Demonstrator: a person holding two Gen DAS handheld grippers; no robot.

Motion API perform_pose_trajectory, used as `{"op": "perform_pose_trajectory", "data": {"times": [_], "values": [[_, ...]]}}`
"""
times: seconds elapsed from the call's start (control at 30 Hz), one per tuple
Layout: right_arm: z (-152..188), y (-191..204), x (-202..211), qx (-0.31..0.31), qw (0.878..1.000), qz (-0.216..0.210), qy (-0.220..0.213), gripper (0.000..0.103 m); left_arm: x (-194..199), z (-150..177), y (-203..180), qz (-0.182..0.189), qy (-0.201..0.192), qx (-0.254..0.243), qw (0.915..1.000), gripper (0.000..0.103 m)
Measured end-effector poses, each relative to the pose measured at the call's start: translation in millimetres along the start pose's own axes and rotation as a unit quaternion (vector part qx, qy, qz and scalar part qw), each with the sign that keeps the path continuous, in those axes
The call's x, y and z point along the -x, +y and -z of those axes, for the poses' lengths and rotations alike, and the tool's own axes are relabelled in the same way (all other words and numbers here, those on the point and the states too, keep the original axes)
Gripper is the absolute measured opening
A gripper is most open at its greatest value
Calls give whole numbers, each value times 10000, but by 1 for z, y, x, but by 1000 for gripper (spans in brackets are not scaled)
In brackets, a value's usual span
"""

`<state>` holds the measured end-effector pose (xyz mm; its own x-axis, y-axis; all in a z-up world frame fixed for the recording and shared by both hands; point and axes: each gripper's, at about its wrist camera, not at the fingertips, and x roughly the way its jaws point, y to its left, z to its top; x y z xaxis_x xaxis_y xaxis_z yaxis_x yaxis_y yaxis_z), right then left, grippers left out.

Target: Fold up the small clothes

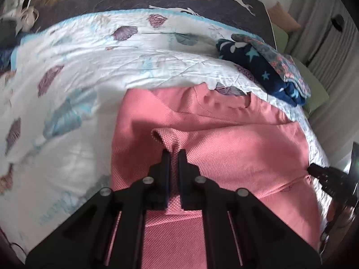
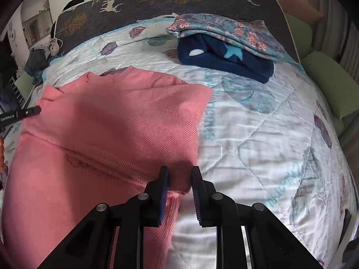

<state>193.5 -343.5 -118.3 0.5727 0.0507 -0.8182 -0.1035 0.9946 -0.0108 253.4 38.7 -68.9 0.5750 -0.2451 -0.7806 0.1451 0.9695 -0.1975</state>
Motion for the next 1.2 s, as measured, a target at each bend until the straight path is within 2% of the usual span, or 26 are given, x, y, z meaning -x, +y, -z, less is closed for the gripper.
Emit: {"op": "perform_pose_trajectory", "data": {"times": [0.07,0.23,0.43,0.53,0.7,0.77,0.87,0.93,1.0,1.03,1.1,1.2], "values": [[1,-5,-2,-97,9999,-96,55,23,-5,-1,-3,-99,158,-59,9998,9],[4,-17,-3,-550,9977,-287,269,24,-22,4,-3,-265,832,-21,9962,13],[-10,-17,-9,-624,9943,-191,846,25,-28,-5,6,-110,1318,358,9906,14],[-13,-14,-10,-568,9938,-112,951,26,-31,-4,8,-38,1329,383,9904,16],[-14,-11,-11,-445,9942,34,977,31,-29,-2,14,101,1125,513,9923,16],[-15,-12,-9,-439,9939,42,1008,31,-26,-3,13,105,1040,484,9933,7],[-24,-21,2,-591,9936,-62,959,31,-3,-16,7,43,660,309,9973,6],[-37,-34,16,-797,9945,182,655,31,17,-30,5,-69,316,136,9994,6],[-51,-42,21,-837,9936,613,452,31,24,-39,9,-235,192,58,9995,6],[-58,-42,19,-809,9935,656,457,31,21,-40,13,-241,248,86,9994,6],[-67,-40,6,-761,9946,419,574,31,9,-33,17,-198,439,86,9988,7],[-71,-26,-20,-682,9949,137,726,31,-12,-13,20,-458,744,48,9962,9]]}}
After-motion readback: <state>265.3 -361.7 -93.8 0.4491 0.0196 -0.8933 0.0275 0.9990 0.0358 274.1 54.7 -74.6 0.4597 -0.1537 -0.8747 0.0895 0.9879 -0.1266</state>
